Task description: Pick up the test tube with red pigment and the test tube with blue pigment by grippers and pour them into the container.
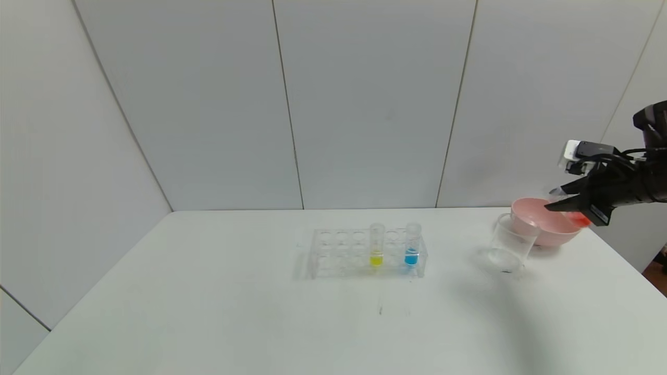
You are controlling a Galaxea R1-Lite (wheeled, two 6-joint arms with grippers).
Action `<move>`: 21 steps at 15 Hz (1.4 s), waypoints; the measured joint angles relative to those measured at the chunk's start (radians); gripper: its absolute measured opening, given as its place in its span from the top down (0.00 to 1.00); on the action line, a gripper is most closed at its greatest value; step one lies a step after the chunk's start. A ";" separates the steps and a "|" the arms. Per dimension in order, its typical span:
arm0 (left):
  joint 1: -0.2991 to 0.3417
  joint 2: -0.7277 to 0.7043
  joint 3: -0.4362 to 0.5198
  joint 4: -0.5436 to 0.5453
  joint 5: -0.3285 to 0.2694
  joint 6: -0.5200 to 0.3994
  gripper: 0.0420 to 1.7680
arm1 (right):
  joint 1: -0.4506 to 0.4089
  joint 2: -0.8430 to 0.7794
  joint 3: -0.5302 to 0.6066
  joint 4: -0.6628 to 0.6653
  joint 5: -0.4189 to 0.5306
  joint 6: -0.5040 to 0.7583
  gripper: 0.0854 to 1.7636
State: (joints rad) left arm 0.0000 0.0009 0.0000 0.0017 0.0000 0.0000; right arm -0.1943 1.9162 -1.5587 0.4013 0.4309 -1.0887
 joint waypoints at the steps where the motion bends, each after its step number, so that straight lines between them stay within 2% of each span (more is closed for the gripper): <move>1: 0.000 0.000 0.000 0.000 0.000 0.000 0.00 | 0.000 0.003 -0.030 0.048 -0.021 -0.015 0.75; 6: 0.000 0.000 0.000 0.000 0.000 0.000 0.00 | 0.003 0.026 -0.181 0.321 -0.123 -0.059 0.75; 10: 0.000 0.000 0.000 0.000 0.000 0.000 0.00 | 0.014 0.061 -0.319 0.476 -0.217 -0.066 0.75; 12: 0.000 0.000 0.000 0.000 0.000 0.000 0.00 | 0.025 0.087 -0.394 0.537 -0.232 -0.066 0.75; 15: 0.000 0.000 0.000 -0.001 0.000 0.000 0.00 | 0.051 0.116 -0.433 0.547 -0.254 -0.069 0.75; 18: 0.000 0.000 0.000 0.000 0.000 0.000 0.00 | 0.086 0.137 -0.441 0.544 -0.355 -0.087 0.75; 21: 0.000 0.000 0.000 0.000 0.000 0.000 0.00 | 0.123 0.163 -0.441 0.531 -0.401 -0.091 0.75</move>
State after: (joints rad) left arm 0.0000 0.0009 0.0000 0.0013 0.0000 0.0000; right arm -0.0715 2.0796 -1.9998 0.9323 0.0296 -1.1798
